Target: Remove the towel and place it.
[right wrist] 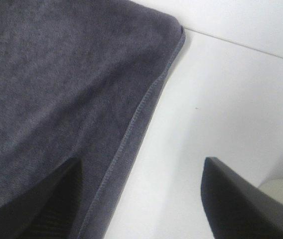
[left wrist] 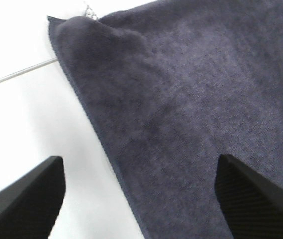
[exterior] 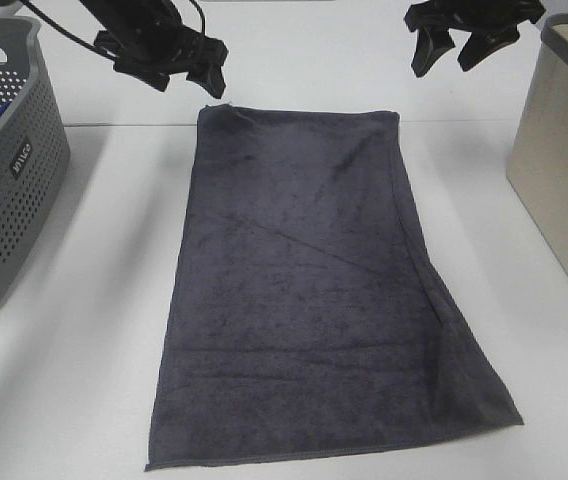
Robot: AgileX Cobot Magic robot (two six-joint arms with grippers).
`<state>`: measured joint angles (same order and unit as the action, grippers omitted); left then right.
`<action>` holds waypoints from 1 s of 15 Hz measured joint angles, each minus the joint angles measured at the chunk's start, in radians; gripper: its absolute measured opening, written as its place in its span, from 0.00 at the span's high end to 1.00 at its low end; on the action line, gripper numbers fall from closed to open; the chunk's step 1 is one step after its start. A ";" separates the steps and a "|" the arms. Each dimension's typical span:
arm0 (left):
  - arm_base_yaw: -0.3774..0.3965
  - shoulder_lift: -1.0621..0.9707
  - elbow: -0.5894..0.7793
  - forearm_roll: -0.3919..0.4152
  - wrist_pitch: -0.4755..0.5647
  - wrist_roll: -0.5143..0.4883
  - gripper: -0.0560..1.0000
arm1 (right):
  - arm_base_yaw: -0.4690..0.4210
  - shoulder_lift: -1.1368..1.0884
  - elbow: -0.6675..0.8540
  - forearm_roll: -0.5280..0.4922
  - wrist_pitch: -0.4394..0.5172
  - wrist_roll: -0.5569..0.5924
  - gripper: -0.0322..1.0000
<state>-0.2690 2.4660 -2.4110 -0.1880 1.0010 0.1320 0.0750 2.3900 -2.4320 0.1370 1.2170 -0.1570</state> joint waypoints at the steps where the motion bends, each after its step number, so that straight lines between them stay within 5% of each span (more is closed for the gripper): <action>1: 0.004 -0.028 0.000 0.044 0.039 -0.046 0.22 | 0.000 -0.028 0.000 0.000 0.000 0.016 0.32; 4: 0.034 -0.129 0.000 0.164 0.189 -0.119 0.22 | 0.000 -0.137 0.048 0.001 -0.001 0.031 0.32; 9: 0.091 -0.255 0.001 0.188 0.212 -0.124 0.21 | 0.001 -0.406 0.435 0.004 0.000 0.032 0.32; 14: 0.111 -0.445 0.197 0.220 0.213 -0.124 0.21 | 0.001 -0.609 0.824 0.004 -0.034 0.022 0.32; 15: 0.111 -0.522 0.284 0.220 0.215 -0.124 0.21 | 0.001 -0.702 1.002 0.006 -0.109 0.003 0.32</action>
<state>-0.1580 1.9440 -2.1270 0.0320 1.2160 0.0080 0.0760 1.6880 -1.4300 0.1430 1.1080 -0.1540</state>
